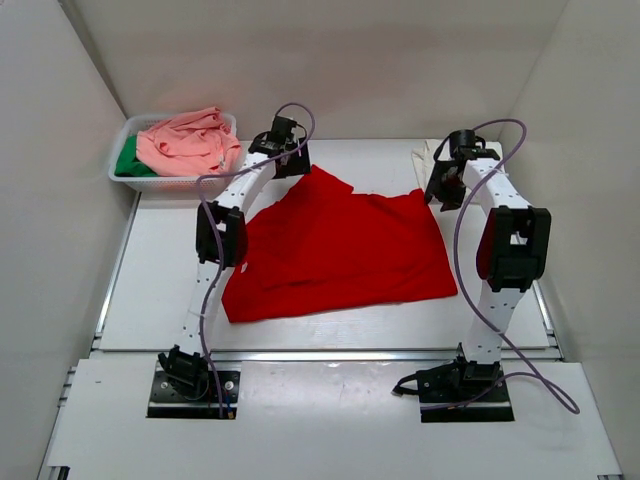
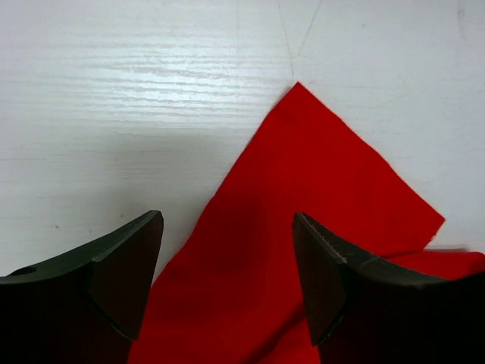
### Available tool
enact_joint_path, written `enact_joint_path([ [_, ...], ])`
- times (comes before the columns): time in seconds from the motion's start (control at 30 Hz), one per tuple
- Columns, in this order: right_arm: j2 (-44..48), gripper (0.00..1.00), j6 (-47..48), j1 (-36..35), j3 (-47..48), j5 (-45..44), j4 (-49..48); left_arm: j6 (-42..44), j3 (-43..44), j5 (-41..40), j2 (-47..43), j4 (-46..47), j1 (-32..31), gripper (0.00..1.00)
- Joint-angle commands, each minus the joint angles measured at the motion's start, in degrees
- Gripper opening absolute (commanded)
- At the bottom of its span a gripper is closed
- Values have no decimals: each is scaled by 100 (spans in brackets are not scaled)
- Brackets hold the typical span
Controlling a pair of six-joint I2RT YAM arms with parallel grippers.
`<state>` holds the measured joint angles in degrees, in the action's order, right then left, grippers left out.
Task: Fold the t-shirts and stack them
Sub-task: Grap the side of the flattened tshirt furthest away from the robot with both arms
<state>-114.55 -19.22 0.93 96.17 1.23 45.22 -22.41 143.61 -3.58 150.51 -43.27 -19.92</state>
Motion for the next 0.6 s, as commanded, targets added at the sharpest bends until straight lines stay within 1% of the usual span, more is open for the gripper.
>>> enact_joint_path([
  [0.0, -224, 45, 68, 102, 262, 62, -267, 96, 13, 191, 81, 74, -134, 82],
  [0.1, -183, 45, 78, 120, 192, 121, -371, 90, 293, 332, 373, -38, -204, 86],
  [0.17, -174, 45, 68, 203, 60, 155, -415, 70, 301, 618, 425, -41, -204, 85],
  [0.2, -188, 45, 60, 221, 59, 173, -432, 94, 245, 684, 457, -57, -228, 83],
  [0.27, -173, 45, 45, 246, -3, 172, -482, 143, 134, 819, 469, -41, -253, 73],
  [0.3, -158, 45, 56, 273, -33, 212, -495, 180, 102, 810, 492, -64, -250, 62],
  [0.33, -162, 45, 44, 269, -52, 219, -519, 155, 82, 814, 481, -97, -294, 46],
  [0.43, -226, 45, 87, 310, -109, 173, -581, 164, 153, 858, 543, -104, -312, 13],
  [0.5, -257, 45, 42, 312, -53, 68, -668, 33, 156, 979, 569, -51, -249, 1],
  [0.57, -349, 44, 17, 318, 17, -18, -758, -83, 156, 1011, 505, -4, -168, 0],
])
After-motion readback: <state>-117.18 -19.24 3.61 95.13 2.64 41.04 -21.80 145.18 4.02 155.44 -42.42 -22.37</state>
